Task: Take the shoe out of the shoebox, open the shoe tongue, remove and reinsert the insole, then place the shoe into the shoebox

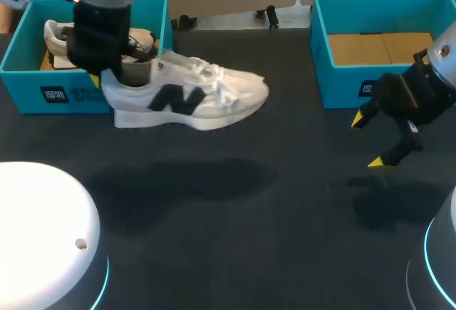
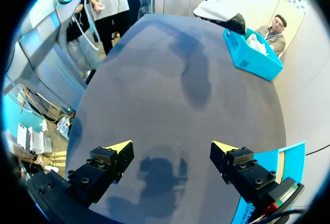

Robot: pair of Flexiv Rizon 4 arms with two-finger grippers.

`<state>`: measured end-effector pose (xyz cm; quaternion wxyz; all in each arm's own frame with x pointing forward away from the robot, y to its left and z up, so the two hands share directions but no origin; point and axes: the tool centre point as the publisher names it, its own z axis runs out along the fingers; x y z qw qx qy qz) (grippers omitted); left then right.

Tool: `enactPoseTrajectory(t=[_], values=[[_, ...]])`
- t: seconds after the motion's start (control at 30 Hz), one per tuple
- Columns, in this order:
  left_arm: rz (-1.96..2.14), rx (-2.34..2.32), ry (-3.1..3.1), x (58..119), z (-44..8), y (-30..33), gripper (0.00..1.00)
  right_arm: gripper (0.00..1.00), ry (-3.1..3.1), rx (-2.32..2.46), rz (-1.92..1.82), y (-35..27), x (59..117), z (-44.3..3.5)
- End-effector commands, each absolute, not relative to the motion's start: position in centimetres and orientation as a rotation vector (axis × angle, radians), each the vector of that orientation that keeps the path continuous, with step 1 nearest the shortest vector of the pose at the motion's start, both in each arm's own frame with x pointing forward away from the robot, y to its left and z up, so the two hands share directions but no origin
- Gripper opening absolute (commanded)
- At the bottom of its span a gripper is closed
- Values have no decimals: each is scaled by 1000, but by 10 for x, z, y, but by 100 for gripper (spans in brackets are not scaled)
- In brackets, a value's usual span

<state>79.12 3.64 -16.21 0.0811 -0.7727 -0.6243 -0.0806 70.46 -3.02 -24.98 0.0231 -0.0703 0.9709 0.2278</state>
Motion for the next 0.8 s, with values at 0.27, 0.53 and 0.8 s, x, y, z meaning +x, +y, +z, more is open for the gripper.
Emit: enactPoseTrajectory(t=[0.27,0.53,0.8], values=[[-240,-2300,-1874,776,-177,-6,0,100,3006,-215,700,-30,704,-251],[-233,-2268,-1880,770,-197,-31,0,100,3006,-215,700,-30,704,-251],[-221,-2255,-1873,755,-208,-48,0,100,3006,-215,700,-30,704,-251]])
